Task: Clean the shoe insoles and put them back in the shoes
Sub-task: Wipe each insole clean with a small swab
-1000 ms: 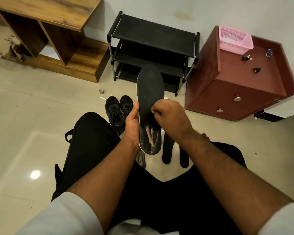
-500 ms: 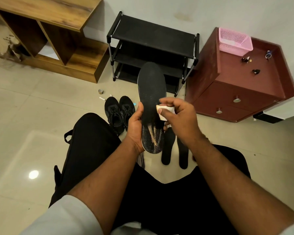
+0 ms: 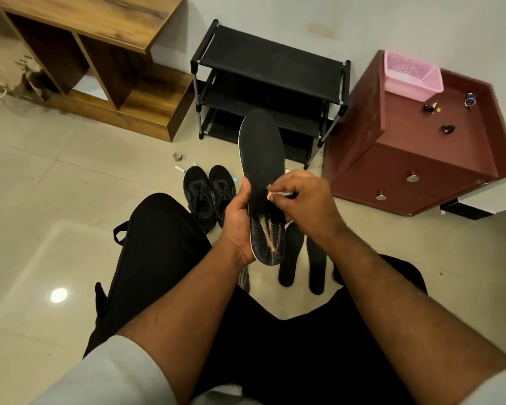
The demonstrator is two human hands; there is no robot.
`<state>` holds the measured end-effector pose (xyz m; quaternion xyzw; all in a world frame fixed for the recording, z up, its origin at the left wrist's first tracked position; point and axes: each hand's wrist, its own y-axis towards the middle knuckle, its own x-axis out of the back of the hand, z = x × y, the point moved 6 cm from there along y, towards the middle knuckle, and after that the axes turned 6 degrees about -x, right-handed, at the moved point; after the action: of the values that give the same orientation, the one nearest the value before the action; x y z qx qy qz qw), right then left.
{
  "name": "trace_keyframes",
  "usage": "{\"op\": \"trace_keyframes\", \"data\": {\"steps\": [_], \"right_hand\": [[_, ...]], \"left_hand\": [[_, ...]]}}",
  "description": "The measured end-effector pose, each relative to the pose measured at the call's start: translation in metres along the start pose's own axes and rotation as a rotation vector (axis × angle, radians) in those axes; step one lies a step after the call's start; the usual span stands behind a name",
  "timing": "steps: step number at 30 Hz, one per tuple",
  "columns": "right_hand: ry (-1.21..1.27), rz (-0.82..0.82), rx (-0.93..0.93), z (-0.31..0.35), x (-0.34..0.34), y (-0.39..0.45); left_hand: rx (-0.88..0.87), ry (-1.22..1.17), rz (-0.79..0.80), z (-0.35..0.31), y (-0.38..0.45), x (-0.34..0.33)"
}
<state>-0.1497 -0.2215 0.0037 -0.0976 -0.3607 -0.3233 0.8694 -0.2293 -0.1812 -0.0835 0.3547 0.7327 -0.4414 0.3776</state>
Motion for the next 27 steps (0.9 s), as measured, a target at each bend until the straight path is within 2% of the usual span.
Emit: {"op": "trace_keyframes", "data": {"steps": [6,14,22,27], "right_hand": [[-0.104,0.108,0.127,0.002,-0.012,-0.015],[-0.105,-0.003,0.098,0.003,0.003,0.011],[-0.09,0.185,0.184,0.007,-0.02,-0.043],[-0.105,0.127,0.194,0.009,-0.006,-0.023]], "left_hand": [[0.047,-0.062,0.005,0.001,-0.002,0.002],[0.038,0.005,-0.018,0.005,-0.007,0.0],[0.083,-0.012,-0.012,0.0,-0.004,0.006],[0.086,-0.023,0.006,0.003,-0.008,0.0]]}}
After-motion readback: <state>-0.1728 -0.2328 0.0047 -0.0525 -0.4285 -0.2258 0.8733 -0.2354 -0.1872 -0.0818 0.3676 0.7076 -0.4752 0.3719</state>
